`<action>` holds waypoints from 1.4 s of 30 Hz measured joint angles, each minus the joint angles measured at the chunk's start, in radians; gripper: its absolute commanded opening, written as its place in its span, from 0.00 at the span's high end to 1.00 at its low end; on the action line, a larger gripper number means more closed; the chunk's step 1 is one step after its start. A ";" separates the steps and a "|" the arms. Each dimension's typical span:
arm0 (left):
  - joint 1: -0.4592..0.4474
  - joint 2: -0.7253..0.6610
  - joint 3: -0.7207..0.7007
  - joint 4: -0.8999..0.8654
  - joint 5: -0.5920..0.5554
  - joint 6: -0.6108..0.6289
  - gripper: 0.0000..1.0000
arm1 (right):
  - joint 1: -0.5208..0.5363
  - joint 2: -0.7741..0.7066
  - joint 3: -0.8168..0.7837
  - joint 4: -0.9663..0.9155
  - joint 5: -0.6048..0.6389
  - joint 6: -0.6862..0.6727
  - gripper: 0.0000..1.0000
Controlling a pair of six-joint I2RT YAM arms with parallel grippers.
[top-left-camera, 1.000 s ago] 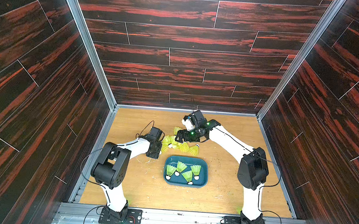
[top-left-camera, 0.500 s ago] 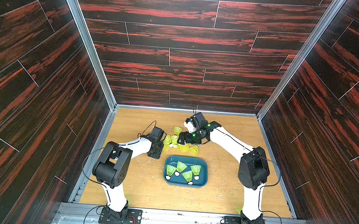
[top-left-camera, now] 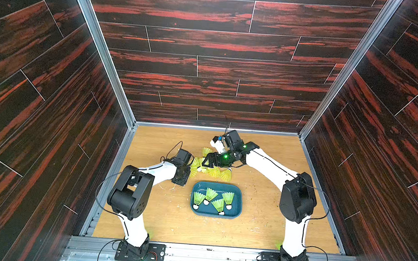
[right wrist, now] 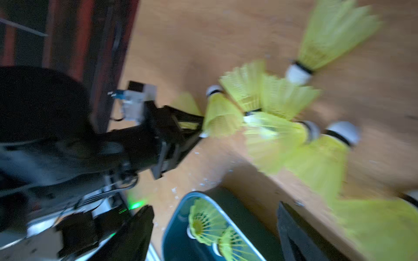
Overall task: Put the shuttlecocks into the storage box
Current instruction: Pick up the shuttlecock at the center of the board, then place the shuttlecock in the storage box.
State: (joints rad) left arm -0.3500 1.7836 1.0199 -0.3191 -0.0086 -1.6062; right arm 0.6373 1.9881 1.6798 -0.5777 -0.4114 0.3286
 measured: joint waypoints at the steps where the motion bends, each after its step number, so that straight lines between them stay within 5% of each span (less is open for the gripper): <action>1: 0.000 -0.005 -0.006 0.002 0.000 0.008 0.70 | 0.000 0.000 -0.012 0.012 -0.024 0.003 0.12; 9: 0.000 -0.042 -0.041 -0.018 -0.005 0.085 0.76 | 0.000 0.000 -0.049 0.073 -0.113 0.031 0.14; 23: -0.018 -0.217 -0.051 -0.227 -0.026 0.341 0.82 | 0.000 -0.134 -0.128 0.086 -0.057 0.037 0.14; 42: -0.328 -0.566 -0.043 -0.402 -0.016 0.723 0.82 | 0.013 -0.543 -0.509 0.081 0.023 0.037 0.15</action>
State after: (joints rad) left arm -0.6777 1.2171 0.9771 -0.7212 -0.0242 -0.8837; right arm 0.6502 1.4448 1.1713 -0.4965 -0.3882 0.3656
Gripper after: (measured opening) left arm 0.307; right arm 0.851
